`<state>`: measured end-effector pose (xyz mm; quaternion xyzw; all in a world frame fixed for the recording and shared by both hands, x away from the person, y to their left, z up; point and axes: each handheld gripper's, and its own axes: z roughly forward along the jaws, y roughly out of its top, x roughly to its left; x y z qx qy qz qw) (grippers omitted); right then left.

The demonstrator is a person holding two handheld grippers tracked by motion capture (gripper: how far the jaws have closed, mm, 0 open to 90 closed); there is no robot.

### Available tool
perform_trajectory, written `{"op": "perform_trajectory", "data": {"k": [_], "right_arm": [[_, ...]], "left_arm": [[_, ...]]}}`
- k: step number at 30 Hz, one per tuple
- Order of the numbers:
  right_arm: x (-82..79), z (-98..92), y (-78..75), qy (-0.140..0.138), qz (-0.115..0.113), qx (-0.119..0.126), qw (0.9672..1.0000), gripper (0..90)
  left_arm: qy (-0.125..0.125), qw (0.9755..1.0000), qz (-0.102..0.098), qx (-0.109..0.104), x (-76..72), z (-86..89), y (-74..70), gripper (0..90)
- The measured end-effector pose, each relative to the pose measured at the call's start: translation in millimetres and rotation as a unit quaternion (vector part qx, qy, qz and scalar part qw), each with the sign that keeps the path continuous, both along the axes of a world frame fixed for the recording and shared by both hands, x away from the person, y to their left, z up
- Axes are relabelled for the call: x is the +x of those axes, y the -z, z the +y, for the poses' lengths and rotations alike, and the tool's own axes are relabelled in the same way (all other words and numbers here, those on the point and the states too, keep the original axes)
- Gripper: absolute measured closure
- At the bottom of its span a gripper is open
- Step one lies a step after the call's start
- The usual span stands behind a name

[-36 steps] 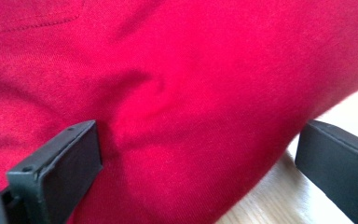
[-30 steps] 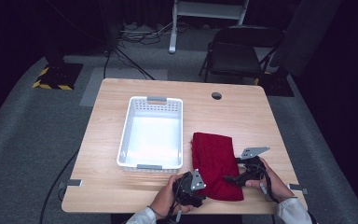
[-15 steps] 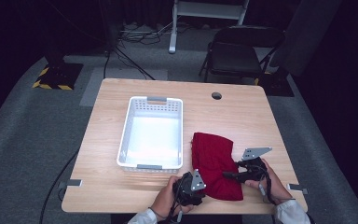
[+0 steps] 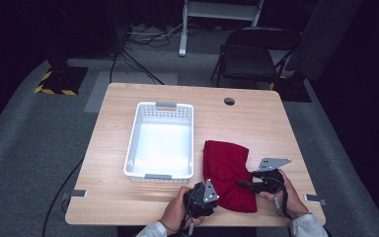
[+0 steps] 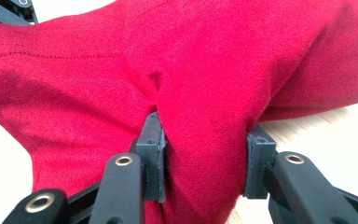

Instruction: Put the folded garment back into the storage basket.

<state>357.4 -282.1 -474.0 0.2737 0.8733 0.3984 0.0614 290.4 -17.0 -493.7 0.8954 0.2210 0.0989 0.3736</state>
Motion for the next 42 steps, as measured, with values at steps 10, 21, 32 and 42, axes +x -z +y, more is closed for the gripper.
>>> {"op": "perform_trajectory", "data": {"k": [10, 21, 32, 42], "right_arm": [[-1.9, -1.3, -6.1, 0.003, -0.012, -0.001, 0.9999, 60.9], [-2.7, -4.9, -17.2, 0.009, -0.028, -0.004, 0.9996, 61.4], [-2.2, -10.0, -30.6, 0.024, -0.04, 0.003, 0.9989, 62.0], [-0.8, -13.6, -40.0, 0.032, -0.052, 0.003, 0.9981, 62.6]], "left_arm": [[0.008, 1.0, 0.003, 0.002, 3.1, -2.7, -6.0, 63.6], [0.013, 0.9999, -0.003, 0.002, 7.1, -6.7, -14.6, 63.1], [0.017, 0.9998, -0.008, -0.001, 14.3, -10.5, -26.5, 64.6], [0.021, 0.9996, -0.018, 0.001, 18.8, -14.6, -37.1, 65.2]]}}
